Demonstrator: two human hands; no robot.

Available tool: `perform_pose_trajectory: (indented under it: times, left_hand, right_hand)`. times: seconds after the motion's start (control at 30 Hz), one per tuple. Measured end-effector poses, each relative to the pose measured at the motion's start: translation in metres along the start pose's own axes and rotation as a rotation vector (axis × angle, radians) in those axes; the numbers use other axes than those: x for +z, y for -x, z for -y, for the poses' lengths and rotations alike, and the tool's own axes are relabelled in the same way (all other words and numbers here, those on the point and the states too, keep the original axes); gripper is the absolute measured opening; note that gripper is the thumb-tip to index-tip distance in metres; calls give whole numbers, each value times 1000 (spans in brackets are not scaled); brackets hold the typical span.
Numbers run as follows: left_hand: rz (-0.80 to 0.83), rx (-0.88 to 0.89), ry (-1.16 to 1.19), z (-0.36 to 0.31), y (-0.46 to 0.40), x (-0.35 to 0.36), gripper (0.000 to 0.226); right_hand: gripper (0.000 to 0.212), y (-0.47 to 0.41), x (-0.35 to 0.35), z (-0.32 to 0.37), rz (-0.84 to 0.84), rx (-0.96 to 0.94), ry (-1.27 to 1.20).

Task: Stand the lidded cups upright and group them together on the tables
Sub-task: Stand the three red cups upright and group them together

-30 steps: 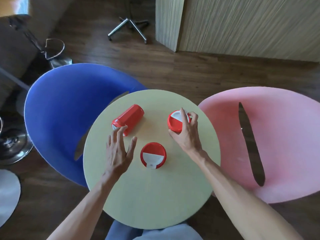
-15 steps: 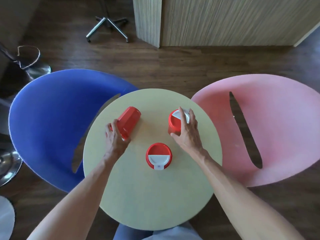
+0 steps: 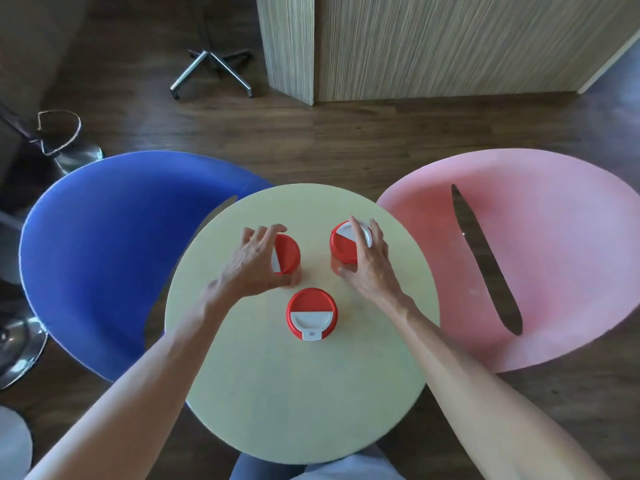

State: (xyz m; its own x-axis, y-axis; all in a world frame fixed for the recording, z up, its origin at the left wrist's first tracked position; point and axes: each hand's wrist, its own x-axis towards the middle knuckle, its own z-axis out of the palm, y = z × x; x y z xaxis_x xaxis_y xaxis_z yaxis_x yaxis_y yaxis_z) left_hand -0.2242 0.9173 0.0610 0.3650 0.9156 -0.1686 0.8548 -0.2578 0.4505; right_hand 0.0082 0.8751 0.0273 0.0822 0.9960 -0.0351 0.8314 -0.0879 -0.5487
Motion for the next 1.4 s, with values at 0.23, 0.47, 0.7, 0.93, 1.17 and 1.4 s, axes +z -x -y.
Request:
perform_pose_trajectory:
  times: [0.23, 0.47, 0.7, 0.93, 1.17, 1.4]
  left_hand:
    - [-22, -54, 118, -1, 8, 2, 110]
    - [-95, -271, 133, -16, 4, 14, 107]
    - [19, -86, 160, -10, -12, 3, 103]
    - [125, 53, 162, -4, -23, -1, 100]
    - [137, 60, 172, 1, -23, 4, 105]
    - [109, 84, 147, 0, -20, 6, 109]
  right_hand:
    - [106, 2, -11, -7, 28, 37, -149]
    - [103, -4, -12, 2, 18, 53, -267]
    - [92, -5, -12, 11, 2, -17, -289]
    - [96, -9, 1, 20, -4, -45, -288]
    - [100, -9, 3, 19, -6, -63, -255]
    - [111, -7, 2, 17, 4, -101, -206]
